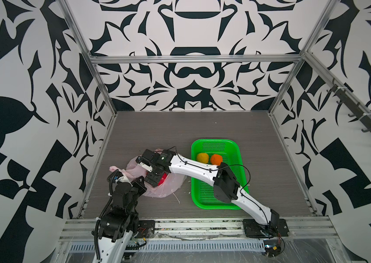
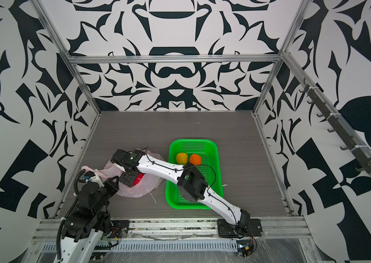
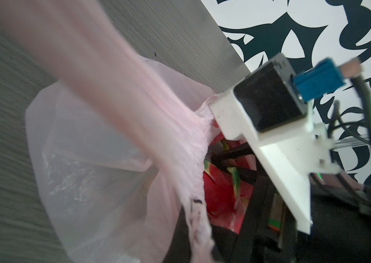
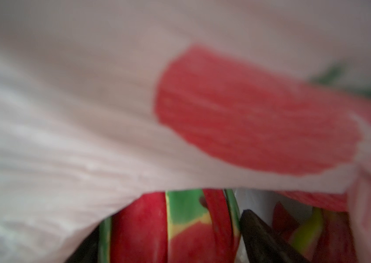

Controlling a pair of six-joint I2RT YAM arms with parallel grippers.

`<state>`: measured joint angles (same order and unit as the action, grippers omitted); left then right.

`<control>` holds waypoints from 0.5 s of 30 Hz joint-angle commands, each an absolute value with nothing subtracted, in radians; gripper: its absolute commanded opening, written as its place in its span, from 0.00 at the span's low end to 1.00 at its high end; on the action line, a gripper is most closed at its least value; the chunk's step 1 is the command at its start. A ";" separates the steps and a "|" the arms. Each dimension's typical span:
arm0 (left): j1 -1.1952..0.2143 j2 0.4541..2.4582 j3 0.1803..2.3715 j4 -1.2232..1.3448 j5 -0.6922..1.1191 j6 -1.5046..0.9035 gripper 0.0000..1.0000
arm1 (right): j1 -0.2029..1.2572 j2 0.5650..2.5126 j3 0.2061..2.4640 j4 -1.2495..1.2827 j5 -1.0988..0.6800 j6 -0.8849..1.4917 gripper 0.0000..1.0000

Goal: Untie the knot of the plastic bag and take out the fruit
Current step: Pick up the fruit from the plastic bag.

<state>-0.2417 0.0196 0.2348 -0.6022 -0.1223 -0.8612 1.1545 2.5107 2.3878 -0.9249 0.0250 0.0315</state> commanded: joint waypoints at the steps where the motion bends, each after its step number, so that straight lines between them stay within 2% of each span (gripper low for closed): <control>1: -0.244 0.009 0.213 -0.586 -0.118 -0.870 0.00 | 1.147 2.512 2.426 -0.971 -0.001 0.072 0.92; 11: -0.244 0.006 0.212 -0.588 -0.115 -0.874 0.00 | 1.140 2.557 2.455 -0.990 -0.026 0.137 0.92; 15: -0.244 0.007 0.212 -0.587 -0.115 -0.876 0.00 | 1.141 2.518 2.404 -0.978 -0.025 0.163 0.93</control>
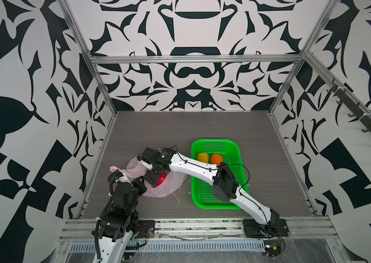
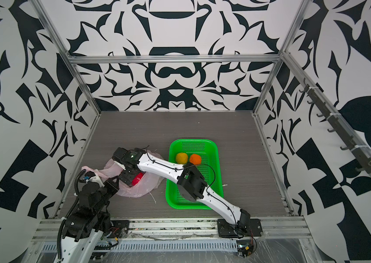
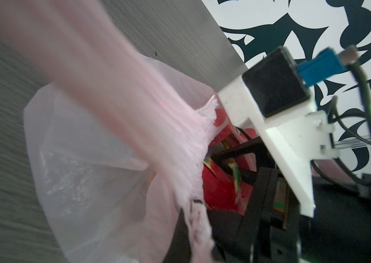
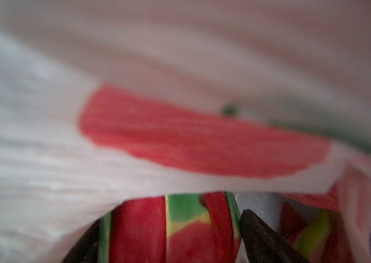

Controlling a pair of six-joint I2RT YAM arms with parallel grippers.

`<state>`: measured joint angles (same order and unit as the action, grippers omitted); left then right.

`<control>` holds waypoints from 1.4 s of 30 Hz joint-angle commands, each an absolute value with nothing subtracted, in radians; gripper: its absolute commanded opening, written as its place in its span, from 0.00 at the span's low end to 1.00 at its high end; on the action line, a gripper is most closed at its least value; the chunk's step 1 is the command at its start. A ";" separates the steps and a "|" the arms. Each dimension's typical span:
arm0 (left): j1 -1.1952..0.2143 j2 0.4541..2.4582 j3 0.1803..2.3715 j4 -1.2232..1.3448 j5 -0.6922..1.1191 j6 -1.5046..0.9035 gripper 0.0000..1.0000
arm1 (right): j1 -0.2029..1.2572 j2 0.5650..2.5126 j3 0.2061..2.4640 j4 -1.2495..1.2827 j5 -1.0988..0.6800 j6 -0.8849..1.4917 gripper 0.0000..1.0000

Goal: Untie the knot of the plastic bag and take out the fruit
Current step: Pick up the fruit from the plastic bag.

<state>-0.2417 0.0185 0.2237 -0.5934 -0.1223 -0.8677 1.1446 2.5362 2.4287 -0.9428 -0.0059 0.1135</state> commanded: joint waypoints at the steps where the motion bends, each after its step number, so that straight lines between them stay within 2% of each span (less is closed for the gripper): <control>1: -0.243 0.005 0.212 -0.585 -0.115 -0.877 0.00 | 1.140 2.502 2.378 -0.962 -0.025 0.174 0.94; 5: -0.243 0.007 0.207 -0.577 -0.110 -0.883 0.00 | 1.142 2.468 2.349 -0.957 -0.040 0.200 0.99; 23: -0.243 0.006 0.213 -0.585 -0.107 -0.884 0.00 | 1.146 2.503 2.316 -0.911 -0.038 0.301 0.97; 35: -0.244 0.007 0.208 -0.570 -0.119 -0.885 0.00 | 1.146 2.469 2.267 -0.877 -0.022 0.317 0.75; 42: -0.242 0.011 0.209 -0.563 -0.123 -0.885 0.00 | 1.146 2.404 2.226 -0.848 0.000 0.300 0.54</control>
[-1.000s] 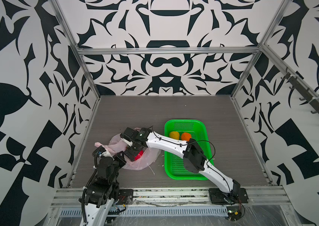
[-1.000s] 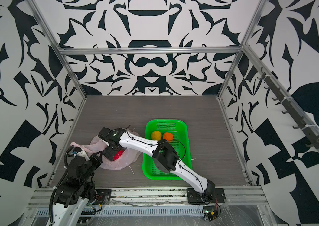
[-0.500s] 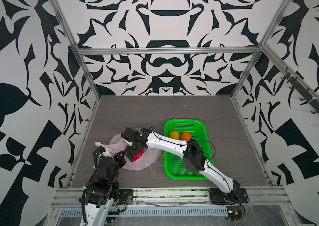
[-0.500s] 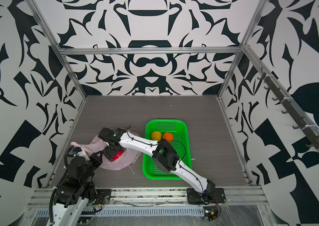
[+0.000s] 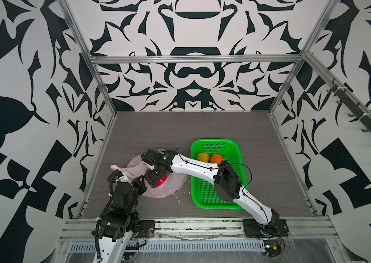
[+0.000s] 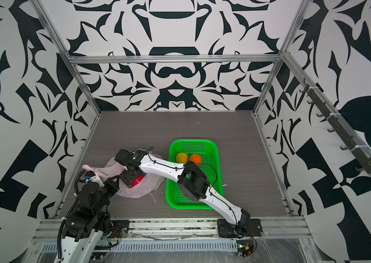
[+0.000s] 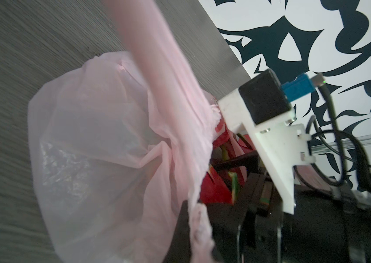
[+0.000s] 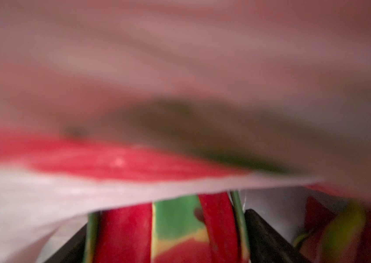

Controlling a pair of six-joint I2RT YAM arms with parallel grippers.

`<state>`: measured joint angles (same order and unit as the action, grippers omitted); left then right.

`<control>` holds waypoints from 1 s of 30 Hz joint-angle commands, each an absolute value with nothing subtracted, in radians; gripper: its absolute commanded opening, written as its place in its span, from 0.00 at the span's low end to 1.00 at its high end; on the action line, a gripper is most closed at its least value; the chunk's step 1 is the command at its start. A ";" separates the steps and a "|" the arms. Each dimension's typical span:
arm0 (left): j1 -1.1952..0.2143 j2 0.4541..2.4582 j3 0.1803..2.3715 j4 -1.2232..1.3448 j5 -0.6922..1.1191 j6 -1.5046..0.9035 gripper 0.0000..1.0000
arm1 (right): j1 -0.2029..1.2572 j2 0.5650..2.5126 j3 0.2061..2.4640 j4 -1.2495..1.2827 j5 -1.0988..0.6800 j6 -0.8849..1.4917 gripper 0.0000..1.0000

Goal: Untie the knot of the plastic bag and take out the fruit
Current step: Pick up the fruit from the plastic bag.

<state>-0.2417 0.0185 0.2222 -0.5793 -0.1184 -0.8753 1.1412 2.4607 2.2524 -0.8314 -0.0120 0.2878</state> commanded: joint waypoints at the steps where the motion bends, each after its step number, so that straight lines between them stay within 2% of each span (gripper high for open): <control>1: -0.242 0.012 0.210 -0.562 -0.122 -0.885 0.00 | 1.146 2.395 2.221 -0.843 0.002 0.297 0.51; 14: -0.244 0.051 0.193 -0.526 -0.121 -0.881 0.00 | 1.146 2.312 2.176 -0.804 0.006 0.281 0.34; 30: -0.243 0.079 0.178 -0.488 -0.120 -0.879 0.00 | 1.147 2.234 2.135 -0.767 0.014 0.272 0.30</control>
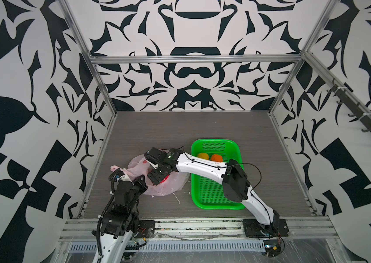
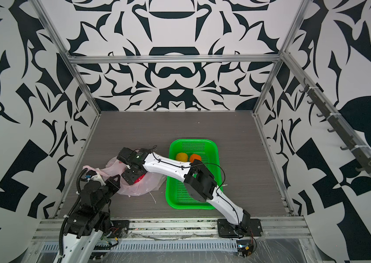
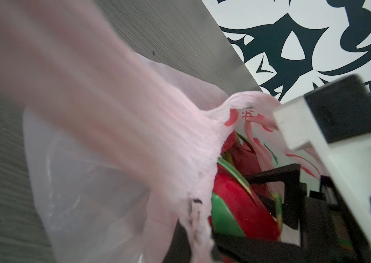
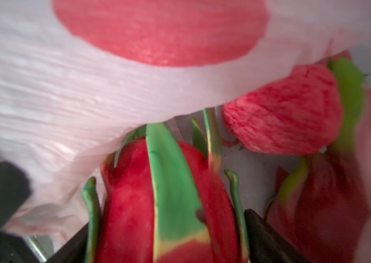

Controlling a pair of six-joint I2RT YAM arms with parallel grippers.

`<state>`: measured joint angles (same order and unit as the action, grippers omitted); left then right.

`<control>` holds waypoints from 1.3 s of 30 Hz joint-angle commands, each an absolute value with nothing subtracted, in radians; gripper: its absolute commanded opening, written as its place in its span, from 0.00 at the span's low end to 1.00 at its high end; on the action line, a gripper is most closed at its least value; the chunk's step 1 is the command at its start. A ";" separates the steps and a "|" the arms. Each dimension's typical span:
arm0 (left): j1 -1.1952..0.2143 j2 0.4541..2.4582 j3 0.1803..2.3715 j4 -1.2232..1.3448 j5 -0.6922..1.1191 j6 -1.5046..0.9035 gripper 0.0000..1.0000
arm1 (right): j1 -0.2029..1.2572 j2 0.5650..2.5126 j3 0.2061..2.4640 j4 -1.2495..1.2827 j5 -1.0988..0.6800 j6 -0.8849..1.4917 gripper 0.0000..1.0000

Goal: Untie the knot of the plastic bag and take out the fruit
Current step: Pick up the fruit from the plastic bag.

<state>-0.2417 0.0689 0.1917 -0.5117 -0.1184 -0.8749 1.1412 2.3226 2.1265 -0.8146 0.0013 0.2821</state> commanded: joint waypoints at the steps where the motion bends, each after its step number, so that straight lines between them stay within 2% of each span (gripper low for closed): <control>1: -0.242 0.081 0.177 -0.484 -0.119 -0.879 0.00 | 1.146 2.231 2.134 -0.767 0.014 0.273 0.30; 14: -0.243 0.089 0.179 -0.465 -0.126 -0.882 0.00 | 1.146 2.197 2.132 -0.763 0.023 0.259 0.28; 20: -0.243 0.119 0.191 -0.420 -0.177 -0.871 0.00 | 1.146 2.145 2.039 -0.709 0.011 0.245 0.27; 31: -0.242 0.290 0.224 -0.280 -0.208 -0.835 0.00 | 1.148 2.042 1.876 -0.600 -0.003 0.196 0.27; 39: -0.243 0.319 0.247 -0.259 -0.237 -0.813 0.00 | 1.149 1.998 1.813 -0.551 0.014 0.183 0.27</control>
